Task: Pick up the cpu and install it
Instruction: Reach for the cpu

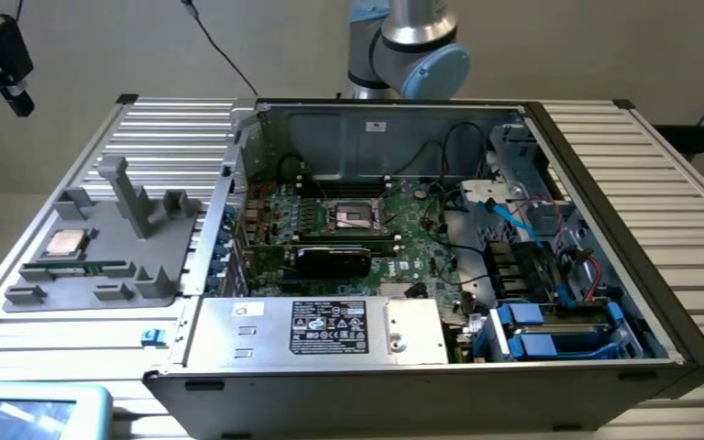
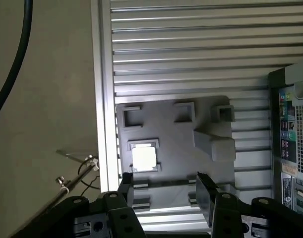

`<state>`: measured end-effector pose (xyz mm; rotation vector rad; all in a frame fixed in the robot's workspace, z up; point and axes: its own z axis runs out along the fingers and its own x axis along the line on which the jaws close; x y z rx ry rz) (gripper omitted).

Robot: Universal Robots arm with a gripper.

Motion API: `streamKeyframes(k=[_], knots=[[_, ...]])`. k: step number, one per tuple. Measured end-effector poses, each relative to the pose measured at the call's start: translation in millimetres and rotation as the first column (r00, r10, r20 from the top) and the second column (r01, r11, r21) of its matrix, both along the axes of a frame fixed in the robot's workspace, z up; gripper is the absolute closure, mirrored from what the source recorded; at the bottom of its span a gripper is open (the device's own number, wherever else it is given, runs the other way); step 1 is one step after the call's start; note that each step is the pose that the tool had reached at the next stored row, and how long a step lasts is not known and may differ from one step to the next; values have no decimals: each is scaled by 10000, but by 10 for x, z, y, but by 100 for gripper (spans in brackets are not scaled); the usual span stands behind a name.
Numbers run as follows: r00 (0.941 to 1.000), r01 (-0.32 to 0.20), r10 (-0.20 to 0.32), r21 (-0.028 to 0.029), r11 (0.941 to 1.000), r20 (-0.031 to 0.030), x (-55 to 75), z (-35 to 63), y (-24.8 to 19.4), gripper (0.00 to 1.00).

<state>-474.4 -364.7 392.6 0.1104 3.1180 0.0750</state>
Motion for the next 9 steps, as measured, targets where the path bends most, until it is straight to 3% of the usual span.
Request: streamKeyframes(k=[4, 9], knots=[[10000, 1, -1, 0, 10000, 0, -180, 0, 15, 38], [10000, 0, 0, 0, 10000, -1, -201, 0, 16, 38]])
